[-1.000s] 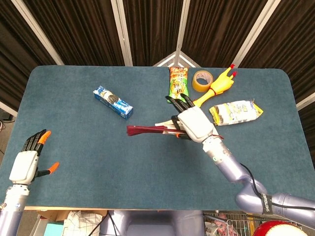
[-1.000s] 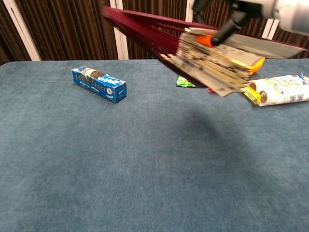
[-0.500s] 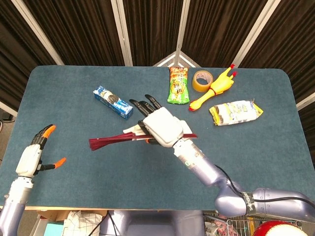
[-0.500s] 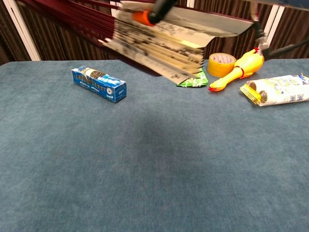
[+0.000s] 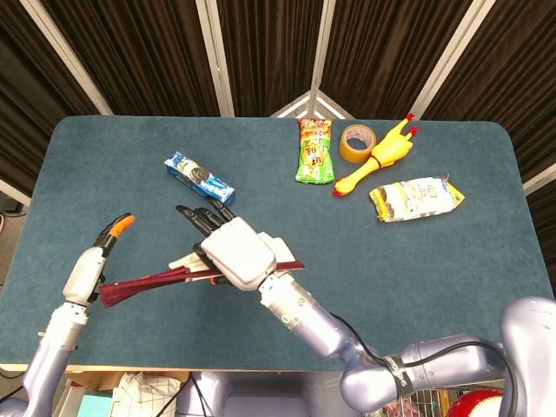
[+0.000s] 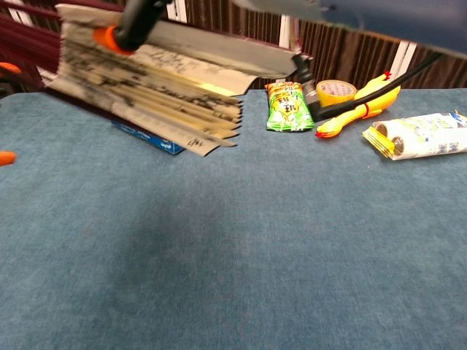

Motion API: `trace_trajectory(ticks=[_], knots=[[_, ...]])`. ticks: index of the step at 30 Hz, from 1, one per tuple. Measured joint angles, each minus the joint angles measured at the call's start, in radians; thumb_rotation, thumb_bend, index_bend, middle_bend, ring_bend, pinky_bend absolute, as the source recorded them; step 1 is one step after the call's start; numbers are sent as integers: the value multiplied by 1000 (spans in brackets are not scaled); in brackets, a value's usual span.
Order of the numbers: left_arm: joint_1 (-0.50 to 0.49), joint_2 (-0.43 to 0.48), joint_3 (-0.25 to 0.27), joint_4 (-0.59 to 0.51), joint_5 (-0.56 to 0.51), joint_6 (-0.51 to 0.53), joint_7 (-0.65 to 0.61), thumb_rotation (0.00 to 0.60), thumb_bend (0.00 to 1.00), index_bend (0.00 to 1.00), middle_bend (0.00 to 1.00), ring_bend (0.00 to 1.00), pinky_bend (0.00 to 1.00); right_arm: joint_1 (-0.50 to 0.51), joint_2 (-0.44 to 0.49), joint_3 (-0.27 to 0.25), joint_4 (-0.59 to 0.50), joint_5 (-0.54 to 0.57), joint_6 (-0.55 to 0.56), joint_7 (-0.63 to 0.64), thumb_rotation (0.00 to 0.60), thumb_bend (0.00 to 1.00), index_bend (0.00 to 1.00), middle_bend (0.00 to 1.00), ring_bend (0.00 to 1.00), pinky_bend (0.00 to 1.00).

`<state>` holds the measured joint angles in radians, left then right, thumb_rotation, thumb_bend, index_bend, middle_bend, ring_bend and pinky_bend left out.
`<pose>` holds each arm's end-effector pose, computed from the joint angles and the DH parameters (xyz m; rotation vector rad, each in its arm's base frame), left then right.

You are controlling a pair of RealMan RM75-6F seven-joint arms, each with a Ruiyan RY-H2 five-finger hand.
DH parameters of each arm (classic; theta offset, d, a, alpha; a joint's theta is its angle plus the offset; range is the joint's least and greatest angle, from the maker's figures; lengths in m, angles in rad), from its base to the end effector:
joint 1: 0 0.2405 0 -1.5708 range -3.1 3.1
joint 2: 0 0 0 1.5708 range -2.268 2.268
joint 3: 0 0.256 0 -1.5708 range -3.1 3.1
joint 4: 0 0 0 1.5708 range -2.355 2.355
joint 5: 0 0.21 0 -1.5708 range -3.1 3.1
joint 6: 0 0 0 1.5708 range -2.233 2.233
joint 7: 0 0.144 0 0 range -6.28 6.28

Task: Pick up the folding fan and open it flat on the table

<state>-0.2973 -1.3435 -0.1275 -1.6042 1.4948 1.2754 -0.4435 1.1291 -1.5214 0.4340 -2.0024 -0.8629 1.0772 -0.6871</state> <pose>-0.2412 0.2499 0.0720 -1.3498 -1.4345 -1.4344 0.0920 -0.2925 0.0313 2.0610 -0.7585 1.4335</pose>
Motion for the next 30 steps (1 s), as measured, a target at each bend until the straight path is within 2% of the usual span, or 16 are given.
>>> trace_trajectory(ticks=[3,10,15,21,30], knots=[[-17,-23,2,0,9,-12,-17,600,214,129,0,0,76,10,-15,-6,0,3,20,-2,600,463,857,92,156,52],[-57,-88,19,24,20,-58,-55,600,214,147,0,0,76,22,-26,-20,-2,2,51,-2,600,463,866,92,155,52],[-72,-136,14,46,21,-58,-88,600,214,157,0,0,76,23,-14,-31,-18,-2,59,0,600,462,870,92,155,52],[-98,-193,2,87,38,-42,-184,600,222,188,0,0,76,15,-2,-39,-29,-7,74,19,600,462,871,92,156,52],[-145,-255,-5,116,49,-51,-200,600,338,273,0,0,76,10,7,-53,-31,-33,73,48,600,462,871,92,156,52]])
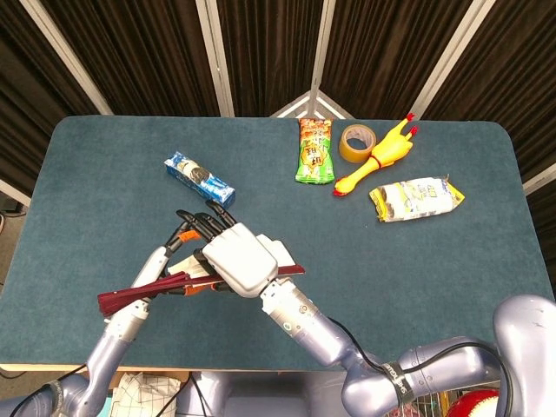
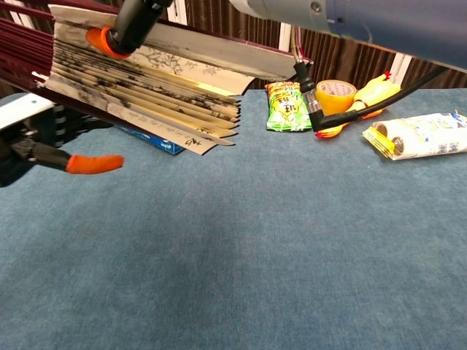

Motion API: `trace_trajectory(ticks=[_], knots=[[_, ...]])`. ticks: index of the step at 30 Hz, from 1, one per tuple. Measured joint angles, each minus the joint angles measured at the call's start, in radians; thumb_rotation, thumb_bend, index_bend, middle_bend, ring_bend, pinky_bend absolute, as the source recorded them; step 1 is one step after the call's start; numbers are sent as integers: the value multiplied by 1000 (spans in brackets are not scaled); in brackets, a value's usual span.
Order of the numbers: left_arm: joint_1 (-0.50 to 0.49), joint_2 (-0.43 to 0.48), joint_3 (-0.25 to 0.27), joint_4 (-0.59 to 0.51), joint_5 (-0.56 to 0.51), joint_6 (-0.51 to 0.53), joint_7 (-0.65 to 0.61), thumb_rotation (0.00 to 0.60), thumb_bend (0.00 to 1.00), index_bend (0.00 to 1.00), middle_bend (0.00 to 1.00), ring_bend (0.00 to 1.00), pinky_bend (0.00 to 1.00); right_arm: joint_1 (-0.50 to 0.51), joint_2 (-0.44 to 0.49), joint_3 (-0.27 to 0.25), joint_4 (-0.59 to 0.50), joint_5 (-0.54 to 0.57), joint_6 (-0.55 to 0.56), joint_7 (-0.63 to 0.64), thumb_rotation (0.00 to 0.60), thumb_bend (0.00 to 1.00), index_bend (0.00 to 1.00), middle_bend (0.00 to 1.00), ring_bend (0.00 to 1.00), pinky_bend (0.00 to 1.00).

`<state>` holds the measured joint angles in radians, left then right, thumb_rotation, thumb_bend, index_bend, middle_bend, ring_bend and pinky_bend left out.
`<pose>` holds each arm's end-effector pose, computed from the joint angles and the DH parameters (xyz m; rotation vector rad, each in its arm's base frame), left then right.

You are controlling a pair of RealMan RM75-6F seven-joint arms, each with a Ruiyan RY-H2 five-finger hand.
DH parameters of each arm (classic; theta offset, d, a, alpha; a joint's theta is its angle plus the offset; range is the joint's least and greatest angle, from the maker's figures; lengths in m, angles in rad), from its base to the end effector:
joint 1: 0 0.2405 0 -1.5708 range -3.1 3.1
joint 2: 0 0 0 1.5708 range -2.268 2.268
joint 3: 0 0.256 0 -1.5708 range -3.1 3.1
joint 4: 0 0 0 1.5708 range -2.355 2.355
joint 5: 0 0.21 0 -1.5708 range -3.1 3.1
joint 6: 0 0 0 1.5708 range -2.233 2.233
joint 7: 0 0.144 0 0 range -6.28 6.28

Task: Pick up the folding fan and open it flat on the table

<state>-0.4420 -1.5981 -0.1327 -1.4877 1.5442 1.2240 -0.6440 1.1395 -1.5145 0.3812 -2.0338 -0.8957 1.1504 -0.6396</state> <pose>-0.1761 0.2695 -0.0047 -1.3924 -1.6992 -1.6982 0.0876 -0.2841 0.0335 2.0425 -0.7811 1.4689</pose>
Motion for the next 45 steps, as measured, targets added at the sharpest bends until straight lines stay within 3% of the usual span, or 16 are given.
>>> trace_trajectory(ticks=[11,18,26,37,45], knots=[[-51,-68,-14,36,1,-9,17,600,398,360,38,0,76,-10,28,-10,-20,-16,6,14,600,463,871,92,156,56],[-69,-85,-10,45,5,-18,-52,600,503,501,129,0,116,-17,49,-10,-38,-24,17,16,600,463,871,92,157,61],[-74,-80,-3,53,1,-12,-176,600,529,542,163,0,116,-40,79,-19,-48,-25,30,31,600,462,870,91,157,61],[-69,-51,11,87,-1,5,-198,600,534,583,188,0,116,-84,136,-35,-45,-41,32,75,600,463,871,91,157,61],[-51,-18,0,156,15,87,-215,600,507,577,189,0,129,-149,220,-48,-36,-86,30,169,600,463,871,91,157,61]])
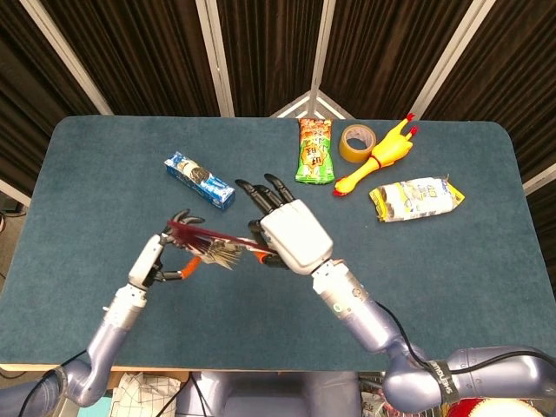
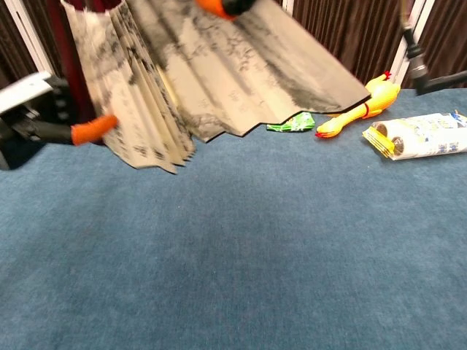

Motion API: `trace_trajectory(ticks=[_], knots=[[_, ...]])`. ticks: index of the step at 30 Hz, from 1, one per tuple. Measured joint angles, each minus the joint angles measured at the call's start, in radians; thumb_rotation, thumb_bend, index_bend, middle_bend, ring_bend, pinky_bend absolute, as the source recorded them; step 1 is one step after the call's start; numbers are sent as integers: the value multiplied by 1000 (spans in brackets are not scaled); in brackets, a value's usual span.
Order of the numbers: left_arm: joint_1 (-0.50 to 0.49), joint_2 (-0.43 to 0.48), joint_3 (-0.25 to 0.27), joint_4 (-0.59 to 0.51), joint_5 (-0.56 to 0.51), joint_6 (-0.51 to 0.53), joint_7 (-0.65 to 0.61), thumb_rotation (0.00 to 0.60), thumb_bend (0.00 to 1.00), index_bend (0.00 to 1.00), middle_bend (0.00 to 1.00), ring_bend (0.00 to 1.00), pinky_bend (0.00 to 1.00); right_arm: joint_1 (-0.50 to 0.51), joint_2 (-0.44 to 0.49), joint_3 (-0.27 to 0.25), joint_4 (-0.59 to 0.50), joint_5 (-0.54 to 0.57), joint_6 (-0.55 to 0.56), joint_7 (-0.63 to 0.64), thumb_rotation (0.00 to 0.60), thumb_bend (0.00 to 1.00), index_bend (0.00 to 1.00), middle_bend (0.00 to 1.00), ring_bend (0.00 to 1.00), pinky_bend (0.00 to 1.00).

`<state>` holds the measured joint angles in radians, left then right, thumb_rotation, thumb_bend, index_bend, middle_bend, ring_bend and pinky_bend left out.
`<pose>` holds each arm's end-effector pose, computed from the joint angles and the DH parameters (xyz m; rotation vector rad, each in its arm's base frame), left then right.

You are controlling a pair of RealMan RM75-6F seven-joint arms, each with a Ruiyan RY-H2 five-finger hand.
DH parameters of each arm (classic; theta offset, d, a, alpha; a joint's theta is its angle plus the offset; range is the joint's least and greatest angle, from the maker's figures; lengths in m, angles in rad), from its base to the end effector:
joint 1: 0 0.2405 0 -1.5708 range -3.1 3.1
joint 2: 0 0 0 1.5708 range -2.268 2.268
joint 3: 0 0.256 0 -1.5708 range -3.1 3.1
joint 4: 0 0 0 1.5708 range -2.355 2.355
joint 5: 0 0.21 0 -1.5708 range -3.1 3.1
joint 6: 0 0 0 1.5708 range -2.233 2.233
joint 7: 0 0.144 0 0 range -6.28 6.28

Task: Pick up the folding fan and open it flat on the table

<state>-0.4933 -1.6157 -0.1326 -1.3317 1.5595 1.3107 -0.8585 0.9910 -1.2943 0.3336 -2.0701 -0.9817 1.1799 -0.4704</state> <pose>-0.1891 0.2942 0.0074 -1.3225 -1.6851 -1.8441 0.0261 -0.3111 0.0848 1.8824 -0.8146 1.4300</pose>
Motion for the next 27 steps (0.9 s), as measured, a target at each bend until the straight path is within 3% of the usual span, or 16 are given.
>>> trace_trajectory(ticks=[9,15,21,27], knots=[[3,10,-11,114,75,128,24,600,476,564,187,0,131,-72,79,-6,49,-80,-5,117,600,462,871,91,157,61],[3,18,-23,172,93,179,143,600,407,537,184,0,131,-111,112,-16,96,-142,17,143,600,463,871,92,157,61],[4,24,-25,243,121,248,276,600,391,462,171,0,134,-154,142,-24,139,-187,22,215,600,463,871,91,157,61],[-7,2,-32,311,151,316,364,600,379,454,170,0,152,-177,141,-35,177,-220,18,263,600,463,871,91,157,61]])
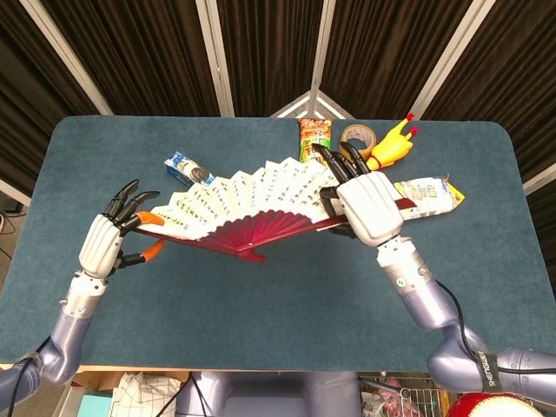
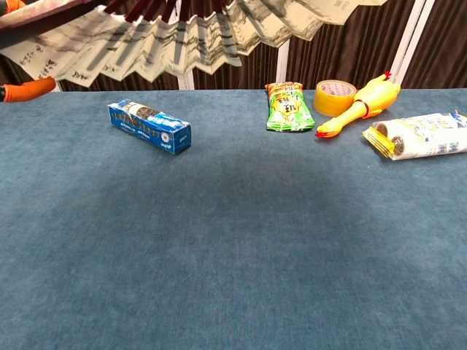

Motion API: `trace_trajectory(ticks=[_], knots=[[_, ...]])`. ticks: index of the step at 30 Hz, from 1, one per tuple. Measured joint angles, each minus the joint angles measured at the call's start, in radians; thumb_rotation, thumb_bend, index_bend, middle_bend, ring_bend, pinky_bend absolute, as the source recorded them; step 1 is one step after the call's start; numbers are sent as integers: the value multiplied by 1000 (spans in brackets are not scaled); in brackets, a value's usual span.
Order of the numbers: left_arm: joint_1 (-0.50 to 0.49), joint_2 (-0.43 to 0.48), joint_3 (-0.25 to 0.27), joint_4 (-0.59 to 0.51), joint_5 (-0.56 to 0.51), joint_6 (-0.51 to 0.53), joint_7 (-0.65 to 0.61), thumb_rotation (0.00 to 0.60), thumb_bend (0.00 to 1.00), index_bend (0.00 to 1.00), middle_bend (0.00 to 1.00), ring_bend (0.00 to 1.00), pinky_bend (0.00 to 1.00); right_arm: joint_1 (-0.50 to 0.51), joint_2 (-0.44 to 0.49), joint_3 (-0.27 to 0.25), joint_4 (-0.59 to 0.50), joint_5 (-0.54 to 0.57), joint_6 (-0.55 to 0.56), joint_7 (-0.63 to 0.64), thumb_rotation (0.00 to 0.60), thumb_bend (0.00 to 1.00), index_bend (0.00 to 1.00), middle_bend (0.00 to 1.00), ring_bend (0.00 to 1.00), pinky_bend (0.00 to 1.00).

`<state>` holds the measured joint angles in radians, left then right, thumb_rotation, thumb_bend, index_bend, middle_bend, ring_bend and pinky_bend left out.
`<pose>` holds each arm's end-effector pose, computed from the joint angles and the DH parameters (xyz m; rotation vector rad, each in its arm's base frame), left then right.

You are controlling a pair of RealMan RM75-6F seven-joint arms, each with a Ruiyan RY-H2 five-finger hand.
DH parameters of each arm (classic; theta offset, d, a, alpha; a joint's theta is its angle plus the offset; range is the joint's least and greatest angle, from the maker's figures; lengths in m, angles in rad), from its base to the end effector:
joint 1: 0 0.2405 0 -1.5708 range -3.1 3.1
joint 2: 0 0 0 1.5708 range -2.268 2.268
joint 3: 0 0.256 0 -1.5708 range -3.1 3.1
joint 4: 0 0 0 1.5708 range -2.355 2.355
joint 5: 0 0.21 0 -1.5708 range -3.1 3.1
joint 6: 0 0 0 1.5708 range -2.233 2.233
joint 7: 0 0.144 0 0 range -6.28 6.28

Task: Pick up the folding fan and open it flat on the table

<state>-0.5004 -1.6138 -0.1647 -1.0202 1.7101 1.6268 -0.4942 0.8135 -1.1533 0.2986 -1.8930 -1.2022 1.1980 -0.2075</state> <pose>-0.2144 0.3115 0.0691 -1.5287 -0.7337 -1.7388 -0.0541 -0.3444 0.1320 1.7157 -0.7321 1.4083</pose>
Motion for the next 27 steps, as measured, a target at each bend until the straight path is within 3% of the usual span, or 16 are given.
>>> trace_trajectory(ticks=[15,27], knots=[[-33,-70,-15,204,25,114,223,600,379,460,161,0,152,-61,-89,-52,181,-66,28,44,600,463,874,91,157,61],[-40,-113,6,314,13,132,241,600,379,459,147,0,152,-105,-157,-94,353,-109,30,110,600,462,874,91,157,61]])
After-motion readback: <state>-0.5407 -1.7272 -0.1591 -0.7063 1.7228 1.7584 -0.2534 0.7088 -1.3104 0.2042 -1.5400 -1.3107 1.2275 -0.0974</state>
